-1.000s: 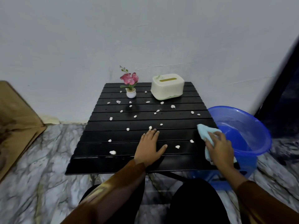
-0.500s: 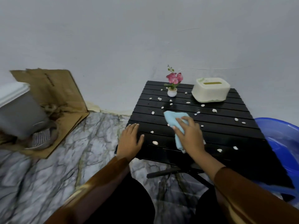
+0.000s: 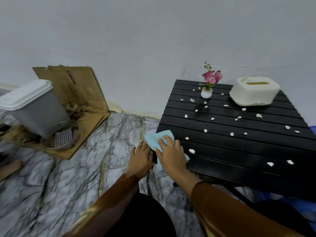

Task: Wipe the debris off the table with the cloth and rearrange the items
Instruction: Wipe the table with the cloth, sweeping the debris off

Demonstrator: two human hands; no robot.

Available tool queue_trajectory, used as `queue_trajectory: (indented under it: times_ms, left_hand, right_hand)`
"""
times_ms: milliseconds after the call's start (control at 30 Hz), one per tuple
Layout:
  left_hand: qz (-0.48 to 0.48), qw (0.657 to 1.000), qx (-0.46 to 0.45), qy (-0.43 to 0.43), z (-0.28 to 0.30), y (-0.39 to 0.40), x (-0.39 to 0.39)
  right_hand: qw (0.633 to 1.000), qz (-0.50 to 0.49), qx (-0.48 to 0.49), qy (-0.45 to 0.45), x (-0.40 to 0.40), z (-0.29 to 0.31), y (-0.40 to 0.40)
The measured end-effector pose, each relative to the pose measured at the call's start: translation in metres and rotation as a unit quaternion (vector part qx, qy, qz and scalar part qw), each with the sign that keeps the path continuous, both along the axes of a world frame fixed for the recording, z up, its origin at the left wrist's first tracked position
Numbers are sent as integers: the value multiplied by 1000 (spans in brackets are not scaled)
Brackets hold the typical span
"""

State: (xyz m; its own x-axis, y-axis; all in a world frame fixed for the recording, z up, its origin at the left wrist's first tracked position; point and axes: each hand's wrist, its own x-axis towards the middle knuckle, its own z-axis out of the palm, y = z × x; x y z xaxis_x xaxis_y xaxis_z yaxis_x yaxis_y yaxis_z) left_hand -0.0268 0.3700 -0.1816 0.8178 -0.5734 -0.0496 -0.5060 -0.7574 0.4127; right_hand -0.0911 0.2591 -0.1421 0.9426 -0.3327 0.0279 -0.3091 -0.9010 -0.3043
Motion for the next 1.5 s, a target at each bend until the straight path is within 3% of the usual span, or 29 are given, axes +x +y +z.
queue_trajectory:
  times_ms: [233, 467, 867, 933, 1067, 1233, 1367, 1500]
  left_hand:
    - [-18, 1000, 15, 2, 5, -21, 13]
    - [-27, 998, 51, 0, 8, -62, 19]
    - [-24, 998, 52, -8, 8, -68, 27]
    - [-24, 999, 38, -8, 9, -67, 27]
    - [-19, 999, 25, -18, 11, -62, 27]
    - [-13, 999, 36, -26, 9, -54, 24]
    - [-4, 999, 36, -24, 8, -56, 21]
    - [-7, 999, 34, -14, 8, -56, 23]
  right_hand:
    - [998, -58, -14, 13, 13, -5, -19]
    - [984, -176, -16, 7, -14, -6, -87]
    - [908, -418, 0, -38, -94, 4, -215]
    - [915, -398, 2, -63, -81, 13, -200]
    - [960, -261, 23, -99, -47, 23, -119]
    - [987, -145, 32, -60, -33, 6, -33]
    - [989, -130, -32, -60, -46, -13, -27]
    - [990, -127, -28, -52, -59, -13, -63]
